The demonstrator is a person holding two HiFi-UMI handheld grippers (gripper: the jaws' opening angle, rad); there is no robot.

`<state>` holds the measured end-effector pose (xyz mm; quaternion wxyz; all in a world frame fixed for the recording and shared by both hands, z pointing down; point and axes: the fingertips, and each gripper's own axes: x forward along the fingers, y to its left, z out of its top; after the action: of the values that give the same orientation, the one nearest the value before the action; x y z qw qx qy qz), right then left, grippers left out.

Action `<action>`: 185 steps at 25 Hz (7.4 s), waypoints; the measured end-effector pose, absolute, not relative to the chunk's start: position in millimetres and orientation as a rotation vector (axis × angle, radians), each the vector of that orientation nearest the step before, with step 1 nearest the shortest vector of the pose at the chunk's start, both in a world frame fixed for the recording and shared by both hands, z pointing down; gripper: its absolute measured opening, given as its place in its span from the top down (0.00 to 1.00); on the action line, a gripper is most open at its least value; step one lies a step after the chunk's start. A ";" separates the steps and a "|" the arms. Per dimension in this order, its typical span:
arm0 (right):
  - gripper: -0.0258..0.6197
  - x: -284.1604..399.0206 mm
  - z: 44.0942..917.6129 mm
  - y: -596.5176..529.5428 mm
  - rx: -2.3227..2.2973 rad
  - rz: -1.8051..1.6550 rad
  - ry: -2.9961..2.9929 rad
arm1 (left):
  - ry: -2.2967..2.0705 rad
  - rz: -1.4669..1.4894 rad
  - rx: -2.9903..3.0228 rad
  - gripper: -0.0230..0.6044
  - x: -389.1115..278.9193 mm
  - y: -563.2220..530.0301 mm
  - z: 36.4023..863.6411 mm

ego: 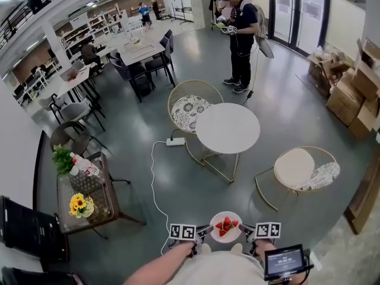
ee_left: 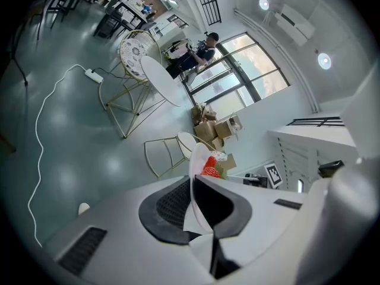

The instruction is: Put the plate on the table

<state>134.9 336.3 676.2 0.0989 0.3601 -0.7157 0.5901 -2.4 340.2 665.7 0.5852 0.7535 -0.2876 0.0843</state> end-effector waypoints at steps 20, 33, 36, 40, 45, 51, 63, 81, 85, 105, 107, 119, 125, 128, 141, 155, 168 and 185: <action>0.91 85.2 667.9 339.3 1.067 1.684 -2.125 | -0.661 0.153 1.749 0.93 -51.1 347.9 664.6; 0.91 47.7 660.0 340.4 1.034 1.632 -2.140 | -0.683 0.111 1.739 0.93 -87.6 354.2 659.7; 0.91 41.0 659.3 335.2 1.018 1.632 -2.146 | -0.698 0.102 1.743 0.93 -93.9 350.5 655.7; 0.91 22.3 659.7 324.5 0.959 1.618 -2.158 | -0.743 0.076 1.716 0.93 -111.5 347.1 654.0; 0.91 0.4 669.2 307.9 0.859 1.621 -2.153 | -0.808 0.042 1.658 0.93 -131.7 339.6 665.2; 0.91 -11.9 675.5 267.8 0.805 1.602 -2.170 | -0.852 0.016 1.633 0.93 -142.2 307.3 670.6; 0.91 -11.4 673.5 173.8 0.760 1.630 -2.183 | -0.895 0.035 1.623 0.93 -141.5 213.6 665.0; 0.91 26.4 673.2 101.9 0.832 1.716 -2.209 | -0.845 0.139 1.651 0.93 -105.5 130.3 661.1; 0.91 38.5 672.5 101.3 0.896 1.740 -2.209 | -0.807 0.169 1.661 0.93 -94.8 123.2 664.7; 0.91 22.6 695.1 40.6 1.022 1.841 -2.084 | -0.696 0.259 1.665 0.93 -112.8 44.7 687.6; 0.91 9.6 694.7 23.5 1.010 1.835 -2.085 | -0.703 0.245 1.658 0.93 -125.8 28.7 687.8; 0.91 -43.3 670.0 -72.5 1.075 1.756 -2.110 | -0.649 0.192 1.700 0.93 -178.6 -69.5 673.6; 0.91 -47.9 661.7 -88.4 1.190 1.769 -2.105 | -0.575 0.234 1.740 0.93 -182.7 -96.4 671.0; 0.91 -50.1 663.7 -92.5 1.244 1.777 -2.092 | -0.549 0.261 1.757 0.93 -185.0 -105.9 671.9; 0.91 -53.3 675.4 -128.2 1.304 1.844 -2.070 | -0.546 0.321 1.767 0.93 -187.1 -152.4 678.1; 0.91 -38.5 701.5 -209.4 1.202 1.884 -2.023 | -0.609 0.432 1.760 0.93 -171.5 -230.8 696.5; 0.91 -2.9 746.1 -241.5 1.150 1.922 -1.914 | -0.585 0.538 1.675 0.93 -135.4 -263.9 743.7; 0.91 18.9 795.5 -270.6 1.034 1.863 -1.845 | -0.539 0.711 1.605 0.93 -111.7 -290.6 791.8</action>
<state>18.9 -270.6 795.5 0.1608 0.3619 -0.6461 0.6525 -111.7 -290.6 791.8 0.6073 0.6944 -0.2332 0.3076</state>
